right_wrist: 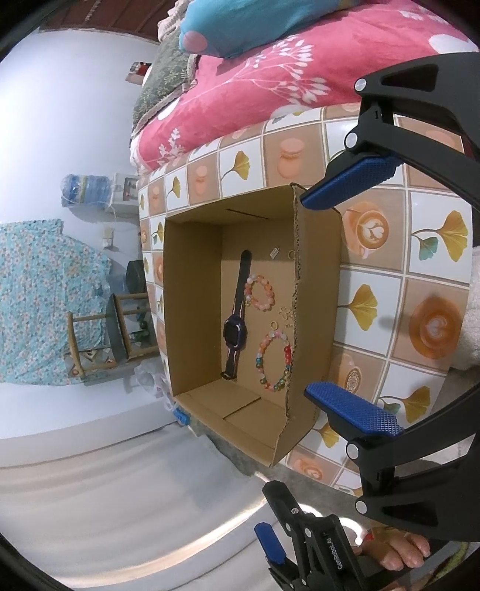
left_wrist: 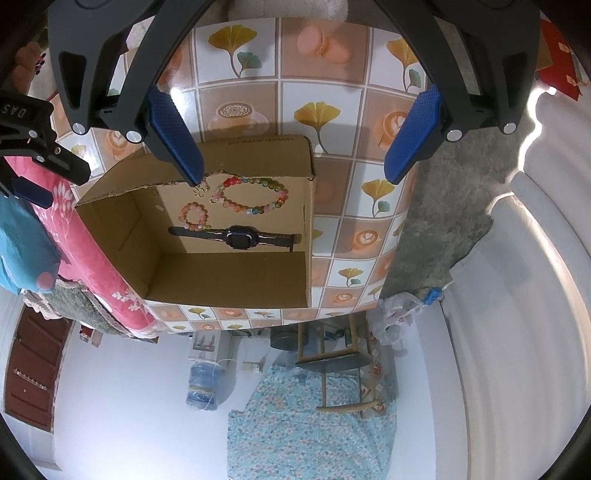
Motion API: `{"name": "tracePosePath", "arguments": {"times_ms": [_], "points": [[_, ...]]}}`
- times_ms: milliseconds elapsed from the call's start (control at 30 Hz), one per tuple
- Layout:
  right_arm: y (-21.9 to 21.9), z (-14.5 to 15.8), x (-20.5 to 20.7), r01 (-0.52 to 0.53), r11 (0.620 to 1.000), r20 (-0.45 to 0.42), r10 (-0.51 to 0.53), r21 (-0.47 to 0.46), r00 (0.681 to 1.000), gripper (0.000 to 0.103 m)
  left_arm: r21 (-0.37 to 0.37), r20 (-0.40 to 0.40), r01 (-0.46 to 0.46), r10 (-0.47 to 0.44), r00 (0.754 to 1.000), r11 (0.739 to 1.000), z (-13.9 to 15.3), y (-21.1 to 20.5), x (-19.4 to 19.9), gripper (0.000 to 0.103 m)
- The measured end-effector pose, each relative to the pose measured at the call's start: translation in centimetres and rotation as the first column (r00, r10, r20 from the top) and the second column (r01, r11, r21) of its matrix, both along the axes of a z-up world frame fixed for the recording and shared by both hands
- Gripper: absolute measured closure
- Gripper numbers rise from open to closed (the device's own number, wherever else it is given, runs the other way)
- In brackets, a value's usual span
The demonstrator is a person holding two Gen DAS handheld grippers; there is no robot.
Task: Organize jewelry
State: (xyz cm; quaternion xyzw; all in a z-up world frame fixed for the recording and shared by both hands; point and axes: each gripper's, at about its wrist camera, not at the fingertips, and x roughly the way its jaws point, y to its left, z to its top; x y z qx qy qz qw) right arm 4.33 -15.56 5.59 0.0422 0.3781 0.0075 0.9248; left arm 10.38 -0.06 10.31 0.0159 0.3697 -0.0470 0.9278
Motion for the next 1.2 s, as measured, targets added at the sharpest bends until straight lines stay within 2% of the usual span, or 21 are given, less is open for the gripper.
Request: {"name": "tracePosePath", "arguments": {"times_ms": [767,1033,1133,1200], "points": [[-0.1,-0.3,0.1,0.001,1.000,-0.010,-0.001,0.002,1.000,0.011,-0.001,-0.004,-0.001,0.001,1.000,1.000,0.0,0.0,0.0,0.008],[-0.8,-2.6,-1.4,0.011,1.000,-0.072,-0.012,-0.015,0.997,0.011,-0.003,-0.049,-0.023,0.023,0.999,1.000,-1.5,-1.1,-0.6,0.008],[-1.3,-3.9,-1.3,0.029,1.000,-0.122,-0.029,0.006,0.992,0.011,0.012,-0.078,-0.030,0.031,0.997,0.999,-2.4,-2.1,-0.9,0.009],[-1.4,-4.8,-0.9,0.050,0.999,-0.158,-0.051,-0.014,0.986,0.011,0.018,-0.101,-0.023,0.025,0.995,1.000,-3.0,-2.7,-0.8,0.008]]}}
